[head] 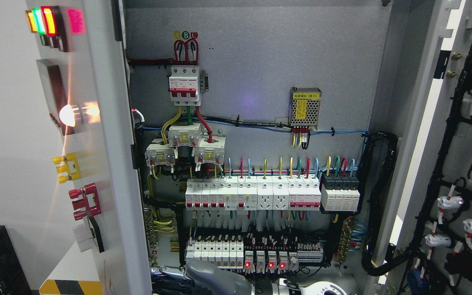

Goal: Open door with both hands
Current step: 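Push the lit panel door outward with the right hand, swinging it wide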

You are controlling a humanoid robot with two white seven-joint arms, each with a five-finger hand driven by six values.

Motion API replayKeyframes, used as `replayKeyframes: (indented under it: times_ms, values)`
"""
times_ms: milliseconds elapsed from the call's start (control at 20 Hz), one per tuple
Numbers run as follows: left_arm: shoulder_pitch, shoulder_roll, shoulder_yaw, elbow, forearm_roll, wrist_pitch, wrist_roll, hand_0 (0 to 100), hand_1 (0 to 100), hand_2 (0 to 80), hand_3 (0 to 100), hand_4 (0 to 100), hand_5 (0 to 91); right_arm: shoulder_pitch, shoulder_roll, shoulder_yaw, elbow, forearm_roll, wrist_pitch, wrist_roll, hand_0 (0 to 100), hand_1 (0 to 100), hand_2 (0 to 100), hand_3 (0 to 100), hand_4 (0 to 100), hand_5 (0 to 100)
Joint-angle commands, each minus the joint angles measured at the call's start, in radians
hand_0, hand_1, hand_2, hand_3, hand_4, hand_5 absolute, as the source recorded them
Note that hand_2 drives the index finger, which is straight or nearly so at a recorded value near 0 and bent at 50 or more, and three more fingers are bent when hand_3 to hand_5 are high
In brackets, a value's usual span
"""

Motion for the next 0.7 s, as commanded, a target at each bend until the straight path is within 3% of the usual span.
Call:
replayKeyframes:
  times_ms: [0, 300, 651]
  values:
    - [0.0, 0.0, 0.023, 0.021, 0.0, 0.001, 0.0, 0, 0, 0.0, 0, 0, 0.0, -0.005, 0.074, 0.063, -0.005, 0.027, -0.001, -0.018, 0, 0, 0, 0, 0, 0]
    - [0.0, 0.0, 0.023, 0.021, 0.001, 0.001, 0.0, 0, 0, 0.0, 0, 0, 0.0, -0.011, 0.135, 0.109, -0.005, 0.082, 0.002, -0.018, 0, 0, 0, 0, 0, 0]
    - [0.0, 0.0, 0.023, 0.021, 0.0, 0.001, 0.0, 0, 0, 0.0, 0, 0, 0.0, -0.035, 0.158, 0.134, 0.002, 0.105, 0.003, -0.019, 0, 0, 0, 0, 0, 0]
